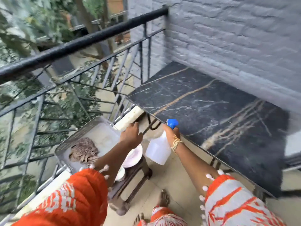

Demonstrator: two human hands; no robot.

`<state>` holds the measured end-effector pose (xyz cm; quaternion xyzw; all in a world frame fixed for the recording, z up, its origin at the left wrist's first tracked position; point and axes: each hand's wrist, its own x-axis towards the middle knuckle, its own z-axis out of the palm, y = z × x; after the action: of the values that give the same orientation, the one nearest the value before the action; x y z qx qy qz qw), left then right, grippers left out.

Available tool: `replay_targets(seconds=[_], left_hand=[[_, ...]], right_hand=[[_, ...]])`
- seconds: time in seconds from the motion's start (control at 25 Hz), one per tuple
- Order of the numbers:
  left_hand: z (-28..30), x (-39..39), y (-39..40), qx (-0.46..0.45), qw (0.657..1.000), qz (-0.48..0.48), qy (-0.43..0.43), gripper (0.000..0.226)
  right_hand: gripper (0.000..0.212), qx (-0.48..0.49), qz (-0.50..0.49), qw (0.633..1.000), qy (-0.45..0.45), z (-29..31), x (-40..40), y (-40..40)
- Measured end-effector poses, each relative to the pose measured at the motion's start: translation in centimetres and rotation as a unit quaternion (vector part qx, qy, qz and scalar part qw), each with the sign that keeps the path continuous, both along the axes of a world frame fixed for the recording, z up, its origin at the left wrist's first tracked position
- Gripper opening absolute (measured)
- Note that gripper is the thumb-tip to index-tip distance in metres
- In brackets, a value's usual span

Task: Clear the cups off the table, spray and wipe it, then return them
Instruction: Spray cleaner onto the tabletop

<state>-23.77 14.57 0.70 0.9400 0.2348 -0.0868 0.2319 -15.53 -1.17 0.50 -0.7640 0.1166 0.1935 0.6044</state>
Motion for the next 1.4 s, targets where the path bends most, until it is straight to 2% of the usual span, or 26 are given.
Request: replay_targets(seconds=[0.12, 0.2, 0.32, 0.36, 0.48, 0.56, 0.72, 0.84, 0.96, 1.0, 1.2, 1.4], left_hand=[[1.5, 3.3, -4.8, 0.009, 0.997, -0.076, -0.01, 0.052], [2.7, 6.3, -8.3, 0.015, 0.99, -0.139, -0.024, 0.054], [4.2, 10.7, -13.3, 0.019, 0.98, -0.193, -0.034, 0.057], [4.5, 12.3, -15.1, 0.019, 0.979, -0.203, -0.03, 0.058], [4.6, 16.6, -19.9, 0.027, 0.972, -0.23, -0.029, 0.058], [4.3, 19.0, -23.2, 0.016, 0.969, -0.245, -0.033, 0.058], [3.7, 22.8, -28.3, 0.014, 0.96, -0.281, -0.015, 0.059], [3.4, 25.3, -30.3, 0.022, 0.956, -0.292, -0.015, 0.055], [3.1, 28.2, -31.7, 0.032, 0.95, -0.31, -0.005, 0.054], [3.0, 29.3, -32.0, 0.032, 0.949, -0.314, -0.005, 0.055], [1.2, 34.3, -31.6, 0.046, 0.944, -0.326, 0.021, 0.055], [-1.2, 40.4, -29.9, 0.041, 0.943, -0.325, 0.06, 0.056]], right_hand=[[0.014, 0.091, -0.074, 0.992, 0.046, 1.5, 1.6, -5.8], [0.013, 0.11, -0.106, 0.987, 0.048, 2.7, 3.3, -10.4], [0.04, 0.108, -0.125, 0.984, 0.059, 3.0, 6.0, -16.5], [0.042, 0.109, -0.128, 0.984, 0.064, 3.0, 6.9, -18.5], [0.018, 0.137, -0.155, 0.977, 0.057, 3.5, 9.9, -23.5], [0.011, 0.139, -0.147, 0.978, 0.046, 3.7, 11.9, -26.8], [0.02, 0.151, -0.16, 0.975, 0.029, 3.7, 15.1, -31.8], [0.022, 0.149, -0.178, 0.973, 0.009, 2.4, 17.6, -34.3], [0.056, 0.088, -0.192, 0.977, 0.014, 1.1, 19.7, -36.3], [0.06, 0.084, -0.19, 0.978, 0.013, 0.8, 20.7, -36.7], [0.033, 0.113, -0.179, 0.977, 0.023, 1.5, 25.2, -36.7], [0.042, 0.107, -0.211, 0.971, 0.025, 0.7, 31.3, -35.1]])
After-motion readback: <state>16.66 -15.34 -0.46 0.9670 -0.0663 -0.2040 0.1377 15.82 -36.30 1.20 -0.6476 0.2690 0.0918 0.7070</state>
